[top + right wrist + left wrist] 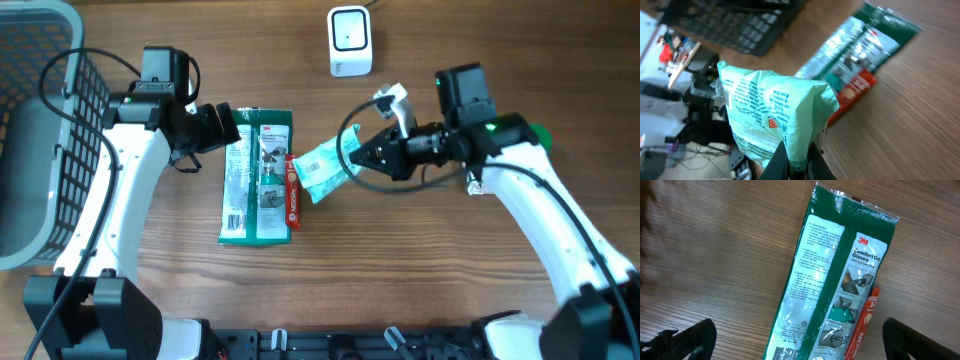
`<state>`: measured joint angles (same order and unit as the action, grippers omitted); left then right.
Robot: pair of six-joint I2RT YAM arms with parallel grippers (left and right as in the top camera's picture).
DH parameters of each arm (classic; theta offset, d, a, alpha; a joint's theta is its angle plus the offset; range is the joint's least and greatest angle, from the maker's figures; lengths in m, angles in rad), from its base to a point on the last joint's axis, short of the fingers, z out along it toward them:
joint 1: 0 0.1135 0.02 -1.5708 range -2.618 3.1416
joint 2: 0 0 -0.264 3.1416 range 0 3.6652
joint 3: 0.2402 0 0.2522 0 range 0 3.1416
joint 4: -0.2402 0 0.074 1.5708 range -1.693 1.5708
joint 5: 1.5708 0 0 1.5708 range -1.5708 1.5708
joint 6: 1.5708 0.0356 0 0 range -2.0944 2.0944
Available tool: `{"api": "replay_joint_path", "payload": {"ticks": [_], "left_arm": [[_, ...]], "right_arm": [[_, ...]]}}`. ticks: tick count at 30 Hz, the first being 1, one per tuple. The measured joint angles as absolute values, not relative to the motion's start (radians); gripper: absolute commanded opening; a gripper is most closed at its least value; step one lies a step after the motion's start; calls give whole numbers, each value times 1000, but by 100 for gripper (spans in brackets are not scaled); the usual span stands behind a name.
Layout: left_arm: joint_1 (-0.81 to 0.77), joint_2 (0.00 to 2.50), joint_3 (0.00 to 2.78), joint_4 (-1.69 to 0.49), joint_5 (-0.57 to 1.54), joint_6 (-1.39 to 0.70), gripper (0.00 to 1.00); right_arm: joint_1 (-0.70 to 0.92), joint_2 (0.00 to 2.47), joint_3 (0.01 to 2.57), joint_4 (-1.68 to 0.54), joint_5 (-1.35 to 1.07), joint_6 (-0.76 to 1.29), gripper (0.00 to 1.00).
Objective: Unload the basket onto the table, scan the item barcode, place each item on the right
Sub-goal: 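Carry the wipes pack up to the scanner face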
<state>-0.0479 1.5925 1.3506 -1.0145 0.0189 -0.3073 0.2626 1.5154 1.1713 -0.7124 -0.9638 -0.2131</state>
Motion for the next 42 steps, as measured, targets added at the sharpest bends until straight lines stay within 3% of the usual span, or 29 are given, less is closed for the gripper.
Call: {"api": "replay_joint_path", "payload": {"ticks": [32, 42], "left_arm": [[-48, 1592, 1351, -1015, 19, -307, 100], [-48, 1592, 1351, -1015, 19, -307, 100]], "right_arm": [[263, 1472, 1175, -669, -947, -196, 4], [263, 1470, 1559, -809, -663, -212, 4]]}}
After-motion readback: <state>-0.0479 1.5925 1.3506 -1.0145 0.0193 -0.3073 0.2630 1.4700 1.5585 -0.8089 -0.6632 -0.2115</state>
